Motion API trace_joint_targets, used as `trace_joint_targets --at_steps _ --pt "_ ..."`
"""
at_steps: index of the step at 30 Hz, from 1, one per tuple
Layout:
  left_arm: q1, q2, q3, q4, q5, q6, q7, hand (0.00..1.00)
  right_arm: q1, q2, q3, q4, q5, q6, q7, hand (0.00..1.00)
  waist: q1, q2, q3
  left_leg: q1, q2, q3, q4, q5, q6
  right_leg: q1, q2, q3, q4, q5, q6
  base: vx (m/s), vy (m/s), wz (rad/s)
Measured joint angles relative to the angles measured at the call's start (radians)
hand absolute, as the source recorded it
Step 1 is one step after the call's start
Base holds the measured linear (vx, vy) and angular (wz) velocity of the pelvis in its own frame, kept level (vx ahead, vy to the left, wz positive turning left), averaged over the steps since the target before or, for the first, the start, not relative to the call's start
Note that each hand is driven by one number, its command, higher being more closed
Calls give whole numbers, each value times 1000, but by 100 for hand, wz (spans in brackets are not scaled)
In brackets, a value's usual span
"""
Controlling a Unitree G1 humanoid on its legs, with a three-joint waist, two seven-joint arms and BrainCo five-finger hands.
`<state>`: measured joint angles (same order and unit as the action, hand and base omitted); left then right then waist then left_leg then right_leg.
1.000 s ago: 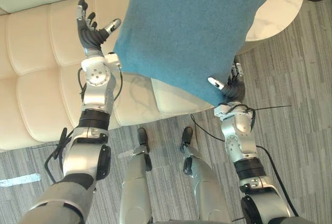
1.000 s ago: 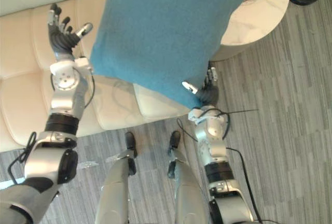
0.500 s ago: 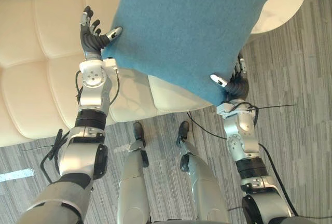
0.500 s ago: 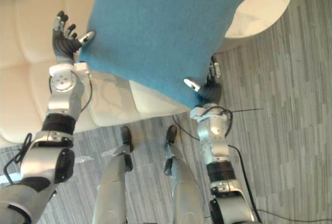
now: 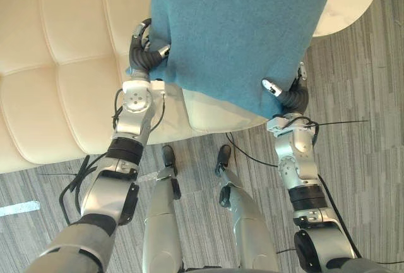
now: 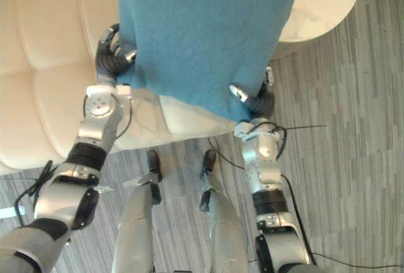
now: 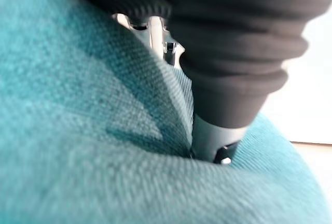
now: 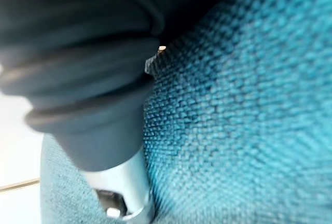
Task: Pick up cushions and gather them together orderly.
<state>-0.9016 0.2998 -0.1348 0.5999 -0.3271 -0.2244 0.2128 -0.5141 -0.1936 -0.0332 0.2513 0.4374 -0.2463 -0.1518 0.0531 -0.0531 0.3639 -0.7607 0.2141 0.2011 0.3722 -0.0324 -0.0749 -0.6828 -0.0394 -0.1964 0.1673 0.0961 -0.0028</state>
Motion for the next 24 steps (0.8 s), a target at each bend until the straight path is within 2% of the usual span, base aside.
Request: trace_joint_targets --at_steps 6,11,15,18,22,24 --pt "2 7 -57 -109 -63 -13 1 100 4 -25 -3 3 33 4 -14 100 -3 0 0 56 -19 3 -23 6 8 45 -16 3 0 -1 1 11 -2 3" --pt "1 9 -92 -230 -103 -51 5 100 14 -22 -3 5 43 13 -14 100 -9 0 0 83 -28 4 -40 19 8 63 -21 4 1 -1 1 2 -13 1" --pt "12 -4 -101 -281 -108 -54 6 100 24 -6 -3 4 43 19 -17 100 -10 1 -1 126 -30 4 -49 20 8 102 -22 3 1 -3 3 15 -31 2" --pt "87 -35 -101 -392 -106 -65 7 100 65 8 -3 -20 43 19 -23 100 -9 2 -1 157 -33 4 -54 19 8 132 -24 3 2 -9 5 13 -21 4" --pt "282 -152 -100 -539 -106 -117 20 100 180 68 -3 -130 35 18 -54 100 -7 6 -5 205 -38 6 -40 0 9 173 -37 -7 43 -45 8 27 -13 8" --pt "391 -203 -101 -601 -106 -126 20 100 242 93 -3 -182 33 18 -56 100 -7 12 -11 244 -42 7 -35 -12 8 206 -45 -9 63 -66 12 37 7 6"
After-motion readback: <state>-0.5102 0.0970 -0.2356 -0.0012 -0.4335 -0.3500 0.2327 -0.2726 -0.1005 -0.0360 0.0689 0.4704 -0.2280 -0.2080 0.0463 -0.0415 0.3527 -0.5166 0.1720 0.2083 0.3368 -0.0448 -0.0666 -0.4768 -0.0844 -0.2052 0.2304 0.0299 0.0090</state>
